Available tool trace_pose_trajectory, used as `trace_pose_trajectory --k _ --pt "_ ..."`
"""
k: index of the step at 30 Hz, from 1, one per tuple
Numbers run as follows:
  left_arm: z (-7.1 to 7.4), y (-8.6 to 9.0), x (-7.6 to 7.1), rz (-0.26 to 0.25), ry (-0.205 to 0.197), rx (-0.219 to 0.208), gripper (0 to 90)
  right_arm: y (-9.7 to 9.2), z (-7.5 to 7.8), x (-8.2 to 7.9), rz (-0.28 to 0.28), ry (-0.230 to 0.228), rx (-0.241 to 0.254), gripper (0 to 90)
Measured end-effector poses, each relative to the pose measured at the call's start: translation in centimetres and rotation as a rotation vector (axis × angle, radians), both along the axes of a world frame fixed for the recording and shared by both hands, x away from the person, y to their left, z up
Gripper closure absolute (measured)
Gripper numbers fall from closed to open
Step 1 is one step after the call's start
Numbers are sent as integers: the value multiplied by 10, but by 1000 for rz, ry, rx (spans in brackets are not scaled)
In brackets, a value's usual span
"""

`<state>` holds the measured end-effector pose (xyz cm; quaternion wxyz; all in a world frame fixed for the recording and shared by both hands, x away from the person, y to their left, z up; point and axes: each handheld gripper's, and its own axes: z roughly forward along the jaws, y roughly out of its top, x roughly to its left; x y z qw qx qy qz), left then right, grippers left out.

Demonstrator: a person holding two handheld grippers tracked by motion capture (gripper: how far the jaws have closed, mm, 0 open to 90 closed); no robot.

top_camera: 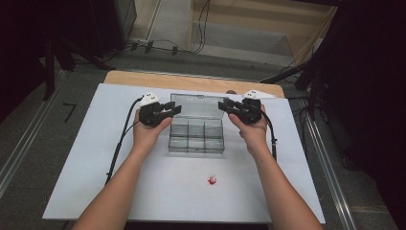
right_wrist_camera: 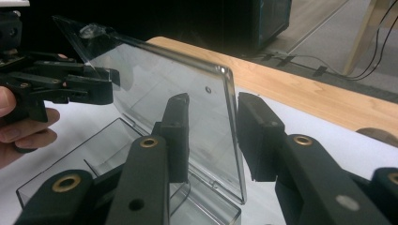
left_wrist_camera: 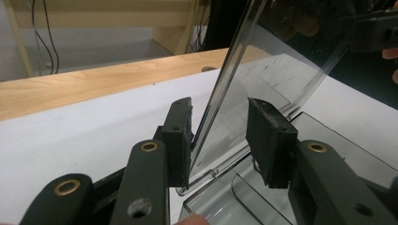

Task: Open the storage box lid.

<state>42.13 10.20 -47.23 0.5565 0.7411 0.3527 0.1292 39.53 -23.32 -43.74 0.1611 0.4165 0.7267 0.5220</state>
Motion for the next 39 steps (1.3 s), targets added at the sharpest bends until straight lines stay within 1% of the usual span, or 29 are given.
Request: trace_pose_trajectory --k 1,2,3,5,10,11,12,13,17,18,19,22,23,25,26,29,30,32,33,35,36,37,39 --pt "-1 1 1 -2 2 -1 613 0 -1 1 -3 5 13 631" --pt "-2 1 1 1 6 -5 613 0 -1 1 -3 5 13 631" --pt "-3 1 2 2 10 -14 615 -1 -3 2 -5 9 26 630" --pt "-5 1 3 4 16 -18 619 -3 -9 5 -9 20 69 629" --pt "-6 2 5 4 26 -26 635 -2 -17 8 -16 35 72 630" --pt "-6 2 5 4 27 -26 637 -2 -19 8 -17 31 74 630" --pt "-6 2 5 8 27 -27 639 -2 -21 8 -21 40 75 631" --pt "-6 2 5 11 27 -23 640 -1 -22 8 -24 34 75 633" --pt "-7 1 6 17 34 -29 640 0 -31 7 -54 37 105 635" --pt "-8 1 7 18 36 -33 642 0 -35 7 -65 48 105 638" --pt "-8 1 7 19 37 -34 642 0 -35 7 -65 48 105 638" --pt "-8 1 9 29 46 -23 656 1 -41 9 -73 60 85 655" --pt "-8 1 10 31 50 -27 661 2 -43 9 -79 61 81 663" --pt "-7 1 11 30 56 -26 666 2 -44 9 -94 74 96 668" --pt "-7 1 12 30 56 -20 669 2 -45 10 -98 73 96 671" --pt "-8 1 15 33 63 -27 687 2 -46 12 -104 76 92 688" --pt "-9 1 18 38 76 -30 699 1 -48 14 -106 82 94 703" --pt "-8 1 19 35 84 -27 702 1 -49 15 -106 88 96 708" --pt "-9 0 20 39 87 -28 705 1 -50 17 -115 107 112 712" --pt "-9 0 22 40 100 -35 705 2 -50 17 -119 107 107 712" --pt "-10 0 24 38 106 -34 710 2 -51 18 -120 108 92 717" --pt "-10 0 25 37 111 -36 710 2 -51 18 -120 108 92 717" --pt "-11 0 27 37 128 -47 713 0 -53 21 -113 126 113 724"
